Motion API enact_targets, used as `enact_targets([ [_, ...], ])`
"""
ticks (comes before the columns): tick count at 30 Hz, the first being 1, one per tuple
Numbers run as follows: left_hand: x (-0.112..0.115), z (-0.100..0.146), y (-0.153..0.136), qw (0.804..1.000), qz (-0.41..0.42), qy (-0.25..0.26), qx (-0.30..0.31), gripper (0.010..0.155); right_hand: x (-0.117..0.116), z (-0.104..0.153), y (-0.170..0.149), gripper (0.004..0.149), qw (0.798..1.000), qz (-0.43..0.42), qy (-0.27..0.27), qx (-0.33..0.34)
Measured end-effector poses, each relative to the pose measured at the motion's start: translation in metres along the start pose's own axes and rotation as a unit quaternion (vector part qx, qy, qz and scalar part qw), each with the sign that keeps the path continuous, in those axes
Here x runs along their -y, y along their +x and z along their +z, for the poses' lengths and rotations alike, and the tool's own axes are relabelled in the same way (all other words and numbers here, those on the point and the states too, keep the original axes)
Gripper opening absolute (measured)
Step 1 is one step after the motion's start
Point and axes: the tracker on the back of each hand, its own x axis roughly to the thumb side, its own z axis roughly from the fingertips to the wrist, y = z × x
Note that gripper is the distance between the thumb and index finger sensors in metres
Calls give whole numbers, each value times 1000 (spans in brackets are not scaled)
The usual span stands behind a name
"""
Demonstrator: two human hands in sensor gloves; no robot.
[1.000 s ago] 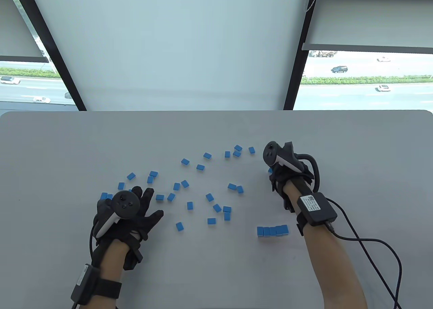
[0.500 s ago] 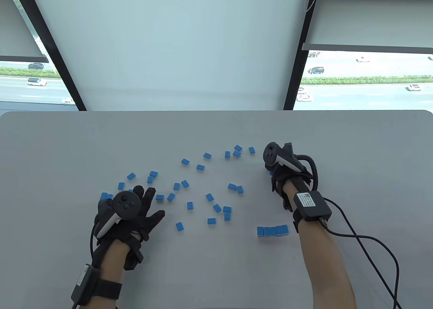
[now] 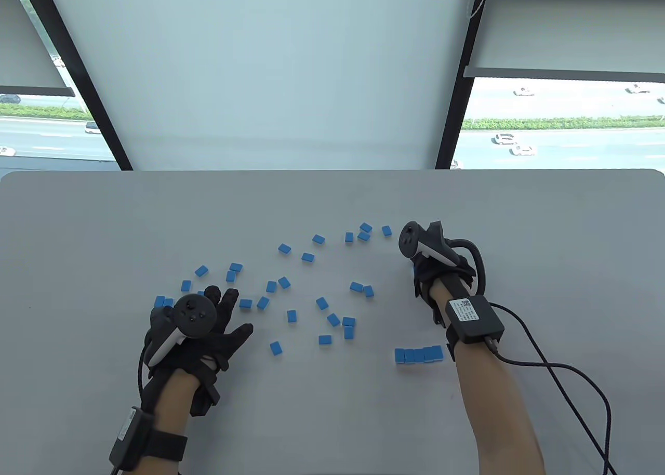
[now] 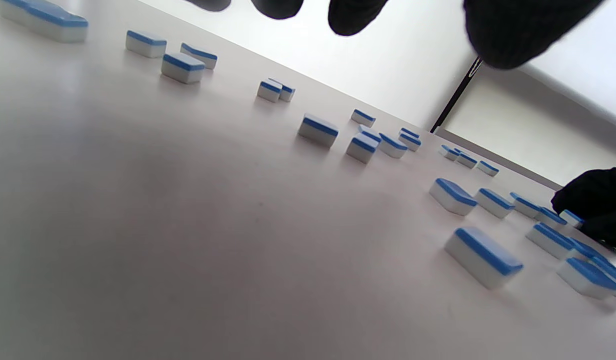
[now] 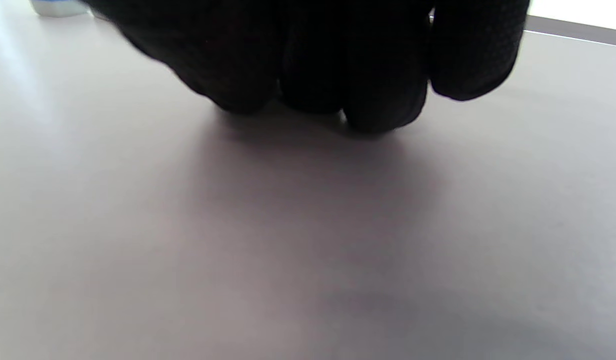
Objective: Build mahjong tile wall
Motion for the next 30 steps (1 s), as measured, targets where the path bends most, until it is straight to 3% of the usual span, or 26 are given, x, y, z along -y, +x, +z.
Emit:
enact_targets([
  [11,-1,1,1,1000,3,1,2,83,9,13,-8,57,1000,-3,-9,18],
  [21,0,1,2,1000,4,1,7,83,30,67,-36,58,994,11,-80,67],
  [30,1,2,2,1000,11,1,8,83,-2,119,-75,57,991,-29,-120,41],
])
